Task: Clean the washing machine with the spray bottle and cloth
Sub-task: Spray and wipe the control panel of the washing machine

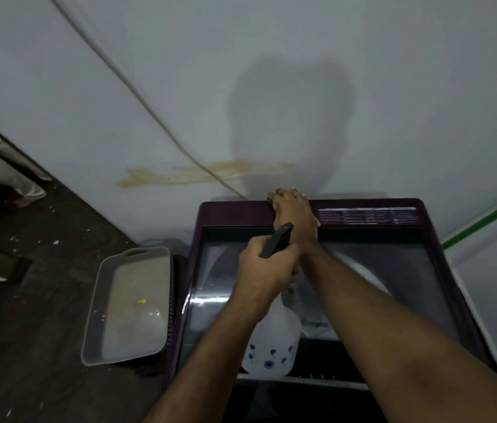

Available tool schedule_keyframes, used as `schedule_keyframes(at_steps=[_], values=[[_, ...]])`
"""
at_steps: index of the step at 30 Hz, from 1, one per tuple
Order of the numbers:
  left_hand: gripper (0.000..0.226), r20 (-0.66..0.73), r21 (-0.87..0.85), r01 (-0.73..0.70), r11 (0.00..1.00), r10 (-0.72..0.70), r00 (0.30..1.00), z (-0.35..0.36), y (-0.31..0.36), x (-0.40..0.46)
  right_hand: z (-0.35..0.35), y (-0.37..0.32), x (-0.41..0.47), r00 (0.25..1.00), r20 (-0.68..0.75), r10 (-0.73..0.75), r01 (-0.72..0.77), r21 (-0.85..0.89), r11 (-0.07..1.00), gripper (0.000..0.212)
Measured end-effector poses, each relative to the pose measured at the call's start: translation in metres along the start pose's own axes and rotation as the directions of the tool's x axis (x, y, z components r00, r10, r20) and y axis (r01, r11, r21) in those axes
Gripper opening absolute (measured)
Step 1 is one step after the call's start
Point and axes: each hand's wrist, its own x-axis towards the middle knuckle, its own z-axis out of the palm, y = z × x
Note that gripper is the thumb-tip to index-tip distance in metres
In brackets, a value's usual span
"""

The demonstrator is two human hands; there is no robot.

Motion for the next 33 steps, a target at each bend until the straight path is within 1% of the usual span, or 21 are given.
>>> schedule_keyframes(at_steps=[6,10,13,15,17,19,22,25,29,30,31,33], values=[[0.012,-0.067,-0.034,0.022,0.999,-0.024,0.997,-0.092,-0.026,0.001,0.06,-0.092,0.018,0.996,-0.007,-0.085,0.086,0.047,0.995,0.042],[0.026,-0.105,-0.052,0.015,0.999,-0.021,0.994,-0.145,-0.046,-0.004,0.086,-0.135,0.026,0.988,0.025,-0.151,0.149,0.056,0.987,0.046],[0.02,-0.129,-0.078,0.031,0.996,-0.041,0.991,-0.176,-0.058,-0.009,0.097,-0.153,0.025,0.977,0.061,-0.206,0.203,0.055,0.978,0.04],[0.022,-0.141,-0.085,0.04,0.996,-0.052,0.989,-0.194,-0.065,-0.014,0.1,-0.159,0.019,0.967,0.087,-0.239,0.234,0.06,0.97,0.032],[0.023,-0.107,-0.07,0.036,0.997,-0.043,0.993,-0.21,-0.072,-0.02,0.098,-0.164,0.006,0.955,0.129,-0.268,0.261,0.069,0.963,0.025],[0.021,-0.073,-0.048,0.033,0.998,-0.037,0.997,-0.222,-0.078,-0.029,0.093,-0.17,-0.014,0.943,0.162,-0.289,0.282,0.066,0.957,0.025],[0.018,-0.043,-0.04,0.036,0.999,-0.038,0.998,-0.238,-0.091,-0.043,0.086,-0.186,-0.056,0.927,0.234,-0.294,0.304,-0.009,0.953,0.031],[0.021,0.009,-0.036,0.045,0.998,-0.045,0.999,-0.251,-0.103,-0.061,0.081,-0.206,-0.098,0.911,0.266,-0.316,0.344,-0.066,0.937,0.023],[0.025,0.05,0.005,0.063,0.998,-0.064,0.997,-0.264,-0.124,-0.082,0.076,-0.231,-0.145,0.874,0.394,-0.282,0.366,-0.154,0.918,0.048],[0.026,0.052,0.009,0.068,0.998,-0.069,0.996,-0.266,-0.128,-0.086,0.077,-0.235,-0.154,0.872,0.406,-0.272,0.363,-0.165,0.917,0.05],[0.026,0.054,0.011,0.077,0.997,-0.077,0.996,-0.266,-0.133,-0.091,0.078,-0.237,-0.165,0.871,0.418,-0.257,0.354,-0.172,0.919,0.045],[0.026,0.046,0.011,0.086,0.996,-0.086,0.995,-0.266,-0.139,-0.098,0.08,-0.241,-0.181,0.861,0.445,-0.246,0.366,-0.207,0.907,0.024]])
